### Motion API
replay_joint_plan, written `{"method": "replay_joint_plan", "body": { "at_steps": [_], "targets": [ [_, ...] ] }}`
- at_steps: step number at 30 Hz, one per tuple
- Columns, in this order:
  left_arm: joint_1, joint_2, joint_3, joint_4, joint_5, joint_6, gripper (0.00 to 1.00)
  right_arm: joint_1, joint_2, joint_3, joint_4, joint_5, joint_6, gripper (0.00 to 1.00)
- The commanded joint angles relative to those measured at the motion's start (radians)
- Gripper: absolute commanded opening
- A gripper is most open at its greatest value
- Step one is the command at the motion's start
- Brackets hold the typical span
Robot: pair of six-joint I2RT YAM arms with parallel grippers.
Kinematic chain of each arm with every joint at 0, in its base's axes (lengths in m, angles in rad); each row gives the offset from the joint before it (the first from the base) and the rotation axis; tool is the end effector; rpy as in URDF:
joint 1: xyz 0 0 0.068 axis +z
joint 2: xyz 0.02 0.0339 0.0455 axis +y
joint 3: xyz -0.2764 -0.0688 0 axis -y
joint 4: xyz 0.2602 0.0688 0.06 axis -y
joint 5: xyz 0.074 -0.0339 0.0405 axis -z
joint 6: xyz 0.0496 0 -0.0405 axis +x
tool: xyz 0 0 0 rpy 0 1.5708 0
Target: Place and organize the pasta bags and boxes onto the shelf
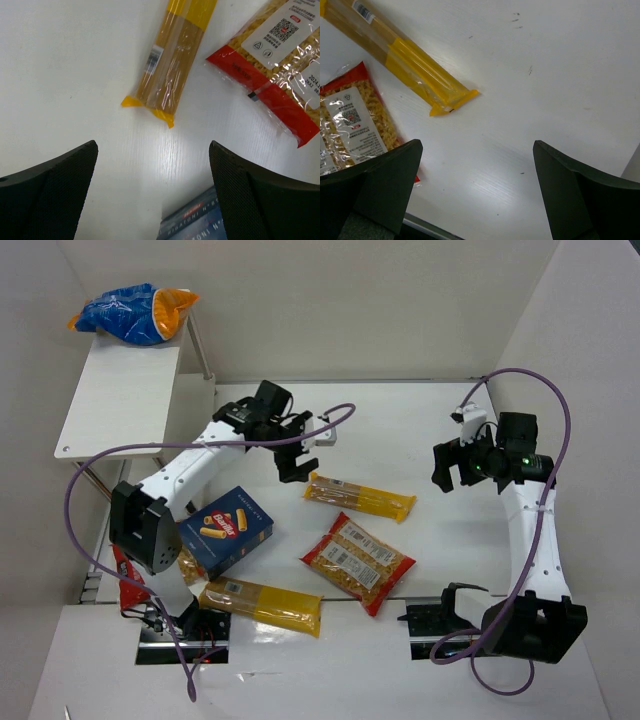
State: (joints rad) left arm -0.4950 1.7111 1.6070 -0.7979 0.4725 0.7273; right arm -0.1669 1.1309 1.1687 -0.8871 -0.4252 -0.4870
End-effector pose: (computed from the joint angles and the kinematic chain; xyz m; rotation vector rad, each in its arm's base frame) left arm 0.3386 -0.2084 0.3271 1.5335 1.8407 -0.4748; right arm 0.2388 -0.0195 0.3439 -0.5573 2.2644 0.1935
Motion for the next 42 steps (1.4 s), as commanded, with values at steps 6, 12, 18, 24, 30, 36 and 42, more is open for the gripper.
{"method": "replay_joint_plan", "body": {
  "at_steps": [6,12,18,24,30,36,42],
  "targets": [
    [-0.065,0.145,0.004,0.109,0.02,0.09,0.98,-0.16,-0.089,-0.026,-0.056,-0.118,-0.004,1.0],
    [-0.085,0.22,-0.048,0.209,-0.008,0.11,0.98,-0.212,-0.099,-0.026,-0.056,-0.127,-0.013,1.0],
    [-0.085,0.286,-0.039,0.255,0.001,0.129,0.98,-0.243,-0.109,-0.026,-0.065,-0.138,-0.022,1.0],
    [-0.123,0.337,-0.03,0.287,-0.018,0.138,0.98,-0.252,-0.109,-0.008,-0.084,-0.138,-0.022,1.0],
    [-0.142,0.39,-0.021,0.316,-0.038,0.147,0.98,-0.261,-0.1,-0.007,-0.093,-0.147,-0.032,1.0],
    [-0.142,0.424,-0.021,0.325,-0.057,0.179,0.98,-0.27,-0.091,0.002,-0.093,-0.156,-0.032,1.0],
    [-0.142,0.455,0.01,0.316,-0.067,0.199,0.98,-0.27,-0.091,0.002,-0.102,-0.165,-0.032,1.0]
  ]
}}
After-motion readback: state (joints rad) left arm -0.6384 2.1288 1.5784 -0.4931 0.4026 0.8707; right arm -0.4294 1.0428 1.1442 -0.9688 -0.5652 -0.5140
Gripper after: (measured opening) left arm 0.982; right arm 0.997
